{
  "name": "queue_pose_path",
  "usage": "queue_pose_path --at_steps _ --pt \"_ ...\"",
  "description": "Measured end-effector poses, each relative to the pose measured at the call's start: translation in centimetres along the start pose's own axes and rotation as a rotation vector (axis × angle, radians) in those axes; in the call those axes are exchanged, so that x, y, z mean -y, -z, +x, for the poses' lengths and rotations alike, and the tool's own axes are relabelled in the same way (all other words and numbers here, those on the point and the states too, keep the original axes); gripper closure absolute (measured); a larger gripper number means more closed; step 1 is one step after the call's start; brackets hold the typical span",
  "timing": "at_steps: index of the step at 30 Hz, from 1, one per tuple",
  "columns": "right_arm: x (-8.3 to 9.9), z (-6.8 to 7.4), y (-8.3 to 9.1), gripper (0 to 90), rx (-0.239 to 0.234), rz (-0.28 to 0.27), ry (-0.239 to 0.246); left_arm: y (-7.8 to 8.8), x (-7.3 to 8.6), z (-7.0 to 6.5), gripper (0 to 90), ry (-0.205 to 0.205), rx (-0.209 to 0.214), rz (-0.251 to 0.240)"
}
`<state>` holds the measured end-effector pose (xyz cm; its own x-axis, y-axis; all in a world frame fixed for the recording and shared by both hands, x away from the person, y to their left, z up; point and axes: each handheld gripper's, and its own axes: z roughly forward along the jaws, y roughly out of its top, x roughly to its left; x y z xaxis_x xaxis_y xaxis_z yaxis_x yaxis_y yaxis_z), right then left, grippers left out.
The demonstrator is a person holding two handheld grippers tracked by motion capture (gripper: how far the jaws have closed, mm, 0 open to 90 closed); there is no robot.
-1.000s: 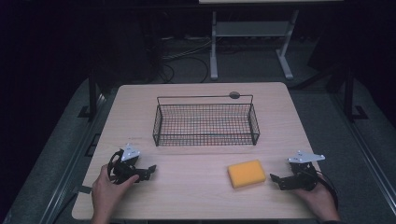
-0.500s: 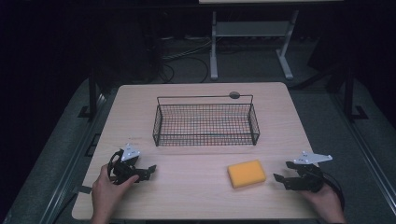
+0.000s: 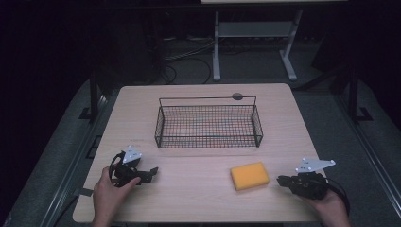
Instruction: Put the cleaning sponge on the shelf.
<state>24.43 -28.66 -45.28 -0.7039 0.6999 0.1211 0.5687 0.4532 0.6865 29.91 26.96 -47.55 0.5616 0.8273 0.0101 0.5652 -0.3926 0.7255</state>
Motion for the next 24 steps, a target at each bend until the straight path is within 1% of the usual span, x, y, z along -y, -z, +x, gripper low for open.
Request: queue_pose_path --at_steps 2,4,6,11,14,17,20,21,24 --pt "-0.1 0.1 0.0 89.5 -0.016 0.003 0.000 0.0 0.0 0.0 12.5 0.001 0.000 0.000" --pt "-0.1 0.2 0.0 89.8 -0.020 0.007 0.003 0.0 0.0 0.0 12.5 0.000 0.000 0.000" --pt "-0.2 0.5 -0.2 89.8 -0.039 0.011 0.006 0.0 0.0 0.0 12.5 0.000 0.000 0.000" --pt "-0.4 0.9 -0.4 89.8 -0.057 0.023 0.016 0.0 0.0 0.0 12.5 0.000 0.000 0.000" --pt "-0.5 1.1 -0.5 89.8 -0.066 0.019 0.031 0.0 0.0 0.0 12.5 0.000 0.000 0.000" --pt "-0.9 1.7 -0.9 89.8 -0.093 0.018 0.048 0.0 0.0 0.0 12.5 0.000 0.000 0.000" --pt "-1.1 2.1 -1.2 89.8 -0.106 0.020 0.054 0.0 0.0 0.0 12.5 0.000 0.000 0.000" --pt "-1.3 2.4 -1.4 89.8 -0.124 0.021 0.061 0.0 0.0 0.0 12.5 0.000 0.000 0.000" --pt "-1.7 2.9 -1.9 89.8 -0.151 0.017 0.070 0.0 0.0 0.0 12.5 0.001 0.000 0.000"
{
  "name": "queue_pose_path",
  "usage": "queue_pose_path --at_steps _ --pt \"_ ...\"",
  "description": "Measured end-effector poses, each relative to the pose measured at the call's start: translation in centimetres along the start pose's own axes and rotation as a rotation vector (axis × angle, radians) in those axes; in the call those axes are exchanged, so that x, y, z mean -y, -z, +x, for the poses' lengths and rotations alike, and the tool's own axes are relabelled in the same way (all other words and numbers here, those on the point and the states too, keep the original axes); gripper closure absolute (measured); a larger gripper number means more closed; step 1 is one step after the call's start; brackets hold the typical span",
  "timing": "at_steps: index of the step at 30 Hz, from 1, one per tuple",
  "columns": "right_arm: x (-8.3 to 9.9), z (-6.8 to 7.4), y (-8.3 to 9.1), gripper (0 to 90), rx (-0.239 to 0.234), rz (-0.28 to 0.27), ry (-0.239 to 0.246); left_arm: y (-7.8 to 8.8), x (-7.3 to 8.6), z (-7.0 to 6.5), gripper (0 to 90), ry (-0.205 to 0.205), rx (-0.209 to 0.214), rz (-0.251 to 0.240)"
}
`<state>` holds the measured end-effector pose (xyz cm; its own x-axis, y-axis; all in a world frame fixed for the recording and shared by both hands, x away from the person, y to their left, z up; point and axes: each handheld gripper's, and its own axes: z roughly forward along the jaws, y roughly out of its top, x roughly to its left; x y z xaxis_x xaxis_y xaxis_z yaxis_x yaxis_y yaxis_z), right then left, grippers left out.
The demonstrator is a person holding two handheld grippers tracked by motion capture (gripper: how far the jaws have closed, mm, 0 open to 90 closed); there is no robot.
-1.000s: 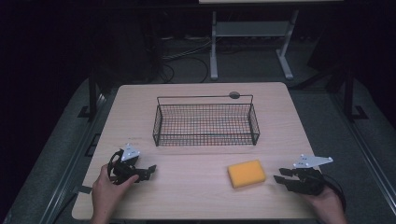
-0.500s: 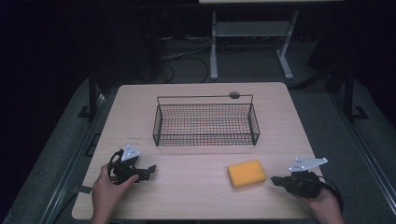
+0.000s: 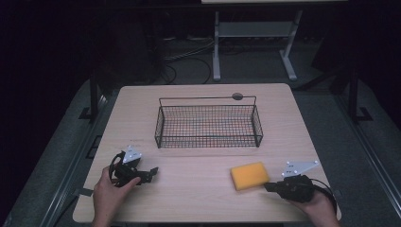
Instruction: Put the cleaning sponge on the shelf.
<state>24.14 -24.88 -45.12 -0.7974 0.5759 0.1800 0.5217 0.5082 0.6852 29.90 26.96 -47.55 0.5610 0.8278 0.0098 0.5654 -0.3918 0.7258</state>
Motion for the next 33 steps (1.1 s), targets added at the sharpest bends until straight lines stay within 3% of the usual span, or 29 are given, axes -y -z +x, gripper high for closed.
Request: queue_pose_path --at_steps 17,33 --pt "-2.3 1.8 -3.0 89.8 -0.103 0.012 0.067 0.0 0.0 0.0 12.5 -0.001 0.000 0.000" --pt "-4.4 2.3 -4.9 89.9 -0.126 0.020 0.108 0.0 0.0 0.0 12.5 0.000 0.000 0.000"
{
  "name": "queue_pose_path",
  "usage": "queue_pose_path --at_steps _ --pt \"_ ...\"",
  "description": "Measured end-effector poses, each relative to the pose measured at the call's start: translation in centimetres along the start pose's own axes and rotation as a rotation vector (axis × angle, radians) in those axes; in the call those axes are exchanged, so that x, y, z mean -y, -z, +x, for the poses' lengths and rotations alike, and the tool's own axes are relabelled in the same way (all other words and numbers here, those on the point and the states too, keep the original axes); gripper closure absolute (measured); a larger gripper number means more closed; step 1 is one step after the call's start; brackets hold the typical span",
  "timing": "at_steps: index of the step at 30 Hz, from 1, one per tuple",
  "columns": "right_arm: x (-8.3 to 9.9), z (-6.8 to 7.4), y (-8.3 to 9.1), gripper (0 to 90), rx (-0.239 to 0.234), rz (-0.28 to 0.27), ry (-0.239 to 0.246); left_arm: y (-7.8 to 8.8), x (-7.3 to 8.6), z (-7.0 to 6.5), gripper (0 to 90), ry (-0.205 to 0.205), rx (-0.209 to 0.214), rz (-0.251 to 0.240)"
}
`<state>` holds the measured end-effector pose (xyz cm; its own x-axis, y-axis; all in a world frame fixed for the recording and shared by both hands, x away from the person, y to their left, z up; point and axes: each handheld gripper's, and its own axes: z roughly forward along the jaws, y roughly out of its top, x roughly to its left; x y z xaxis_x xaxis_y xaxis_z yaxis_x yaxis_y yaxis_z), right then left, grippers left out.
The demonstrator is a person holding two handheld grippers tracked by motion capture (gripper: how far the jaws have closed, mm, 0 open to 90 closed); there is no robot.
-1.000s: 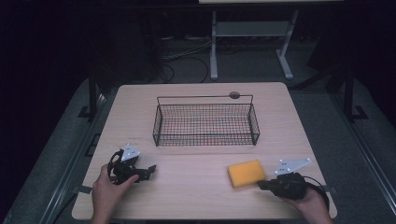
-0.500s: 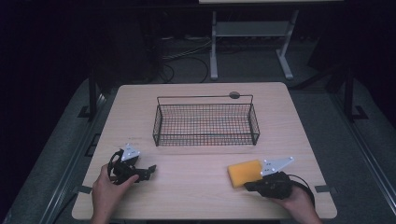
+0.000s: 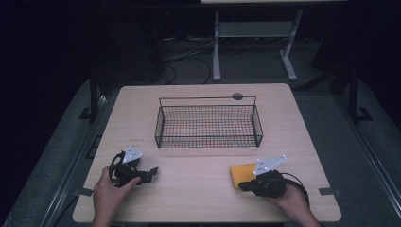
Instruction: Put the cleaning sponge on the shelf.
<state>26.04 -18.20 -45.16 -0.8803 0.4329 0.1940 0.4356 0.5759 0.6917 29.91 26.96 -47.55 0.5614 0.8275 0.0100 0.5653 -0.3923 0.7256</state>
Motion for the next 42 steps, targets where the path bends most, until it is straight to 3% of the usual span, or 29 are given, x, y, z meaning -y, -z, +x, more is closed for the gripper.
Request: queue_pose_path --at_steps 24,31,42 --pt "-2.9 -1.9 -1.6 89.9 0.071 0.006 -0.031 0.0 0.0 0.0 12.5 0.000 0.000 0.000" --pt "-3.3 -2.1 -1.8 89.5 0.062 -0.001 -0.031 0.0 0.0 0.0 12.5 0.002 0.001 -0.002" --pt "-3.3 -1.8 0.7 71.4 0.069 -0.017 -0.045 0.0 0.0 0.0 12.5 0.002 0.000 -0.002"
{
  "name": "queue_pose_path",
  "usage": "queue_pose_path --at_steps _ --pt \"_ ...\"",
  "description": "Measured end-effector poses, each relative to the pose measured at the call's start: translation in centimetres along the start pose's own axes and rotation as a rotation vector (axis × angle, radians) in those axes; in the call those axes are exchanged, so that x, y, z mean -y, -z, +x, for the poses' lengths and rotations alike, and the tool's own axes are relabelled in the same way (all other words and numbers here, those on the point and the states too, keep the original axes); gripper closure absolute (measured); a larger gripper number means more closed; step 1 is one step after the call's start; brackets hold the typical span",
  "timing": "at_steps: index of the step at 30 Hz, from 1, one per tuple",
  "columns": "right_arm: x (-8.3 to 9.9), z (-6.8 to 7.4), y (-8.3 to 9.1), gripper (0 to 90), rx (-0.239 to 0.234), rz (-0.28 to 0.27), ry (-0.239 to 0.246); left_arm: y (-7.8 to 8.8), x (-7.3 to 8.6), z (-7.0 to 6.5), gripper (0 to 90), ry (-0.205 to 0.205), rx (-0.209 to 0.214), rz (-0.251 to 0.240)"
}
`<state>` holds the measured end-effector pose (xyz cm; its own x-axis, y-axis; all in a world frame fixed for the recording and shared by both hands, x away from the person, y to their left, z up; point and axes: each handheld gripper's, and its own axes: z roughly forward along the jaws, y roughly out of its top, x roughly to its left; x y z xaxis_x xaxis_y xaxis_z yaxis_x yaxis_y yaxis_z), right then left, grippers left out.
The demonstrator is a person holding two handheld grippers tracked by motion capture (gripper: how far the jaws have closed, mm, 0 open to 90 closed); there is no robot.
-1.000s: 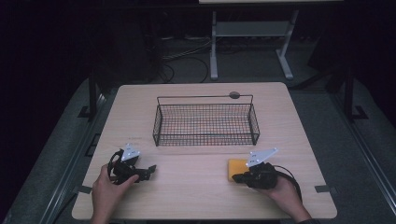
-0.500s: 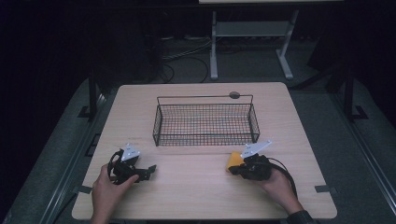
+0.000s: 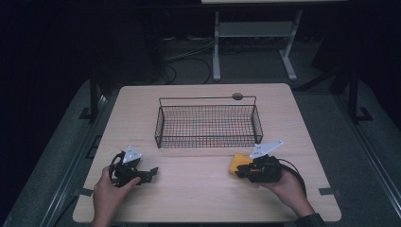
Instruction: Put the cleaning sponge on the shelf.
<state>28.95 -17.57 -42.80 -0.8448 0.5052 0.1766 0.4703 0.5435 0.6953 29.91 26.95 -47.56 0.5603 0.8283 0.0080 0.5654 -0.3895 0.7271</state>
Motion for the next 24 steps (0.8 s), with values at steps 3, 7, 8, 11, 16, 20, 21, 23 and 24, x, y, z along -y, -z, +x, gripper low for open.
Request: queue_pose_path --at_steps 3,7,8,11,16,20,21,23,24 --pt "0.1 -0.3 0.3 65.6 0.010 0.011 -0.006 0.0 0.0 0.0 12.5 0.000 0.000 0.000" --pt "0.2 -0.6 0.7 60.1 0.019 0.015 -0.013 0.0 0.0 0.0 12.5 0.000 0.000 0.000" --pt "0.3 -0.7 0.8 58.8 0.020 0.014 -0.013 0.0 0.0 0.0 12.5 0.000 0.000 0.000" --pt "0.3 -0.8 1.0 52.8 0.031 0.026 -0.017 0.0 0.0 0.0 12.5 0.000 0.000 0.000" --pt "0.4 -1.1 1.5 44.5 0.041 0.031 -0.022 0.0 0.0 0.0 12.5 0.000 0.000 0.000" --pt "0.4 -1.4 1.7 34.7 0.057 0.055 -0.024 0.0 0.0 0.0 12.5 0.000 0.000 0.000" --pt "0.4 -1.4 1.7 31.6 0.061 0.062 -0.026 0.0 0.0 0.0 12.5 0.000 0.000 0.000" --pt "0.3 -1.5 1.8 25.8 0.070 0.081 -0.029 0.0 0.0 0.0 12.5 0.000 0.000 0.000" --pt "0.3 -1.6 1.8 24.9 0.074 0.090 -0.025 0.0 0.0 0.0 12.5 0.000 0.000 0.000"
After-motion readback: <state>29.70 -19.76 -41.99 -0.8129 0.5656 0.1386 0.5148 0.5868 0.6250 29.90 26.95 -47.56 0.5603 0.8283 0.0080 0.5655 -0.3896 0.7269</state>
